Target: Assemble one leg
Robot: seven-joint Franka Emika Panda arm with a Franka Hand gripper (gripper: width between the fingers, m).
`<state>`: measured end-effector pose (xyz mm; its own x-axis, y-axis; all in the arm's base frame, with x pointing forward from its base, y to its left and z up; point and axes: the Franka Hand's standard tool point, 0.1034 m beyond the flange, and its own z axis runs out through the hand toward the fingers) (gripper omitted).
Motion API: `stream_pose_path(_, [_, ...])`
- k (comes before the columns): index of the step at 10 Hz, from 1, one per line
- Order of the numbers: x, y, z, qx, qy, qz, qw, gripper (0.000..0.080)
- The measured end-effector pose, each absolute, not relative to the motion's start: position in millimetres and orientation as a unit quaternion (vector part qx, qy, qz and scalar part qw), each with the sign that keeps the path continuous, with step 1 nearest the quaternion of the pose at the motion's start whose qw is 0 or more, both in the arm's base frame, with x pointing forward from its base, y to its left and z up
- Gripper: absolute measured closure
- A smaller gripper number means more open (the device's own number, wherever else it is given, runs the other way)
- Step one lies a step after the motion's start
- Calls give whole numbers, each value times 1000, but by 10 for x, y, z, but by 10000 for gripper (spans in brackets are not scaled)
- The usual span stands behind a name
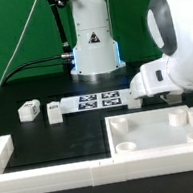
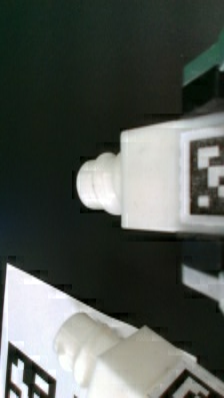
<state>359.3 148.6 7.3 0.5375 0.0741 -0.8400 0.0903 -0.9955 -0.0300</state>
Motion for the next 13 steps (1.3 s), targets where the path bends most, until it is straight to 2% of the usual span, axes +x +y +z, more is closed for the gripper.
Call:
stream_pose_path(2, [3599, 1484, 91, 877, 48, -479, 8, 513])
stream_pose_path(4, [3662, 1459, 298, 877, 50, -478, 8, 512])
stream_pose_path(7, [3828, 1444, 700, 890, 51, -452, 9, 511])
stream_pose_path(9, [3947, 1497, 557, 918, 49, -394, 1, 511])
stream_pose_path(11, [3964, 1481, 608, 955, 47, -292, -5, 511])
stream_pose_path(13, [4040, 1500, 580, 978, 47, -202, -14, 511])
